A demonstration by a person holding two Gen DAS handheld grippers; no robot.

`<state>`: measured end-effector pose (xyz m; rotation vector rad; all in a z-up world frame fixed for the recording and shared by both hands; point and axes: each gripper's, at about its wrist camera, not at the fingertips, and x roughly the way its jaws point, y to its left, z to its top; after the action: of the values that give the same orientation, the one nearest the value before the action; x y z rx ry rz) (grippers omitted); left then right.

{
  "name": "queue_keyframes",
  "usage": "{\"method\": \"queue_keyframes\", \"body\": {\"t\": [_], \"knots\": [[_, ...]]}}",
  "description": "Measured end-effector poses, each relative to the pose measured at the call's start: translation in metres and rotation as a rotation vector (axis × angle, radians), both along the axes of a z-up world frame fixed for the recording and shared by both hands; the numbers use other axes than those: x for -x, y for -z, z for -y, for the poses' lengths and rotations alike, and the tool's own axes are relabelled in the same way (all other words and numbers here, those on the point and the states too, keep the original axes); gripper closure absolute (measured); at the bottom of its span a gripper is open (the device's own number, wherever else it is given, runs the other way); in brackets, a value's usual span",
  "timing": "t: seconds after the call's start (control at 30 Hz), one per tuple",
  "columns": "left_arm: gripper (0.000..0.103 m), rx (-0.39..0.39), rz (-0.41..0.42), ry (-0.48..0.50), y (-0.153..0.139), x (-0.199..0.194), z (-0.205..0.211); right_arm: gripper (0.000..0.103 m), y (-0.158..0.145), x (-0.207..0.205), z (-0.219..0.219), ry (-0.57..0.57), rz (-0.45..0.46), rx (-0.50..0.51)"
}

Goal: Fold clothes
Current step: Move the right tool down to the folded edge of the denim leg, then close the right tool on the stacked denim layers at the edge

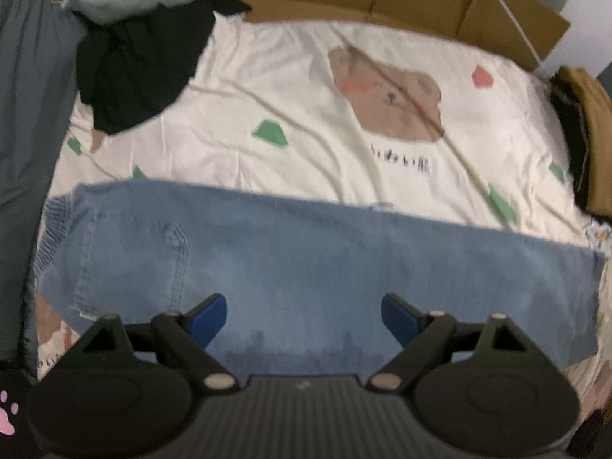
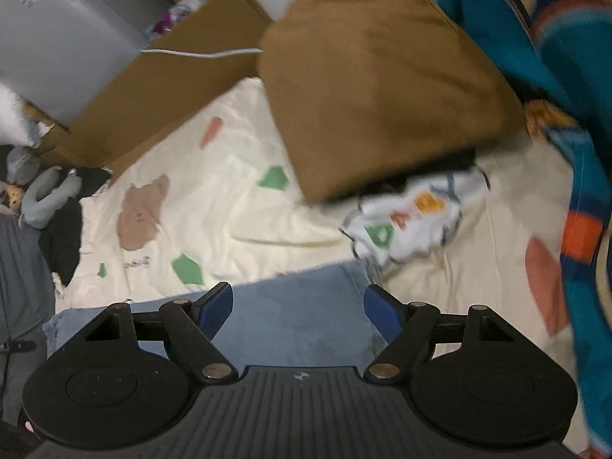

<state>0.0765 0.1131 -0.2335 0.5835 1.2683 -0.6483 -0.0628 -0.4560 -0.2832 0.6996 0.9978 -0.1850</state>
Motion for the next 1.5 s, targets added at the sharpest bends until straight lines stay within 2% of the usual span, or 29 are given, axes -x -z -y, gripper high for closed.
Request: {"method": "queue_keyframes", "body": {"t": [0.3,0.43,0.53,0.63,0.9,1.0,1.13,1.33,1.5], "knots": [[0.013,-0.054,-0.043,-0.003,0.040,0.011,-0.006,0.022,0.058,0.029,-0.007,0.031,-0.073,0.005],[0.013,-0.043,-0.061,-0.011,0.052,0.012,-0.002,0.023,0.074,0.049,-0.002,0.033,-0.107,-0.001],[0.013,-0.031,-0.074,-0.003,0.059,0.016,0.000,0.029,0.088,0.065,-0.001,0.019,-0.135,-0.031],[0.014,-0.043,-0.081,0.004,0.067,0.018,-0.001,0.031,0.101,0.079,-0.003,0.026,-0.147,-0.047],[0.014,-0.077,-0.082,0.014,0.074,0.027,-0.006,0.036,0.118,0.093,-0.023,-0.029,-0.079,-0.088],[0.014,-0.092,-0.081,0.018,0.075,0.030,-0.009,0.040,0.116,0.096,-0.025,-0.012,-0.036,-0.071],[0.014,-0.112,-0.083,0.020,0.078,0.032,-0.013,0.040,0.111,0.096,-0.021,0.013,0.038,-0.065],[0.014,-0.121,-0.082,0.021,0.080,0.033,-0.010,0.040,0.129,0.084,-0.019,-0.019,-0.001,-0.039],[0.014,-0.108,-0.064,0.029,0.077,0.037,-0.007,0.038,0.142,0.091,-0.014,0.032,0.012,-0.078]]}}
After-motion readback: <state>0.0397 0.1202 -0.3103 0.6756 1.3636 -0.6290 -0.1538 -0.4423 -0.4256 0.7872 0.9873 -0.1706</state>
